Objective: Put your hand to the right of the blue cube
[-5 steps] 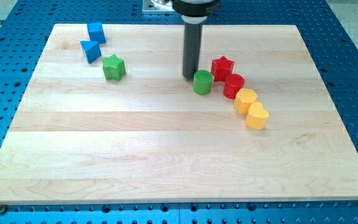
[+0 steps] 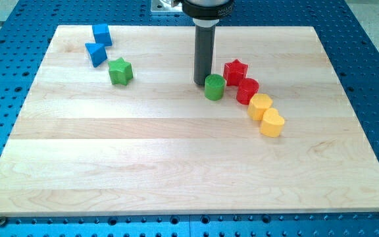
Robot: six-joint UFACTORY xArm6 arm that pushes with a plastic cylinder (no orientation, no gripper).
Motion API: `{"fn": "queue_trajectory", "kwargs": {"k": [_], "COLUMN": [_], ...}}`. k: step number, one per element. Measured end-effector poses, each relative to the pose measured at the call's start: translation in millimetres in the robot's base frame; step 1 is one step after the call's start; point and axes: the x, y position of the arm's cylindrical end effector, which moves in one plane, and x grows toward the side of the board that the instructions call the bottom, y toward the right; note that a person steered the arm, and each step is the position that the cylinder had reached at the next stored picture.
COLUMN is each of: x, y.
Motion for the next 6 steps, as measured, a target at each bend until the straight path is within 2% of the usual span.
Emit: {"fn": "queue_trajectory", "kwargs": {"k": [1, 2, 3, 4, 6], "x": [0.0, 0.0, -9.4, -64.9, -162.9], "y": [0.0, -45.6, -115.9, -139.7, -151.1]}}
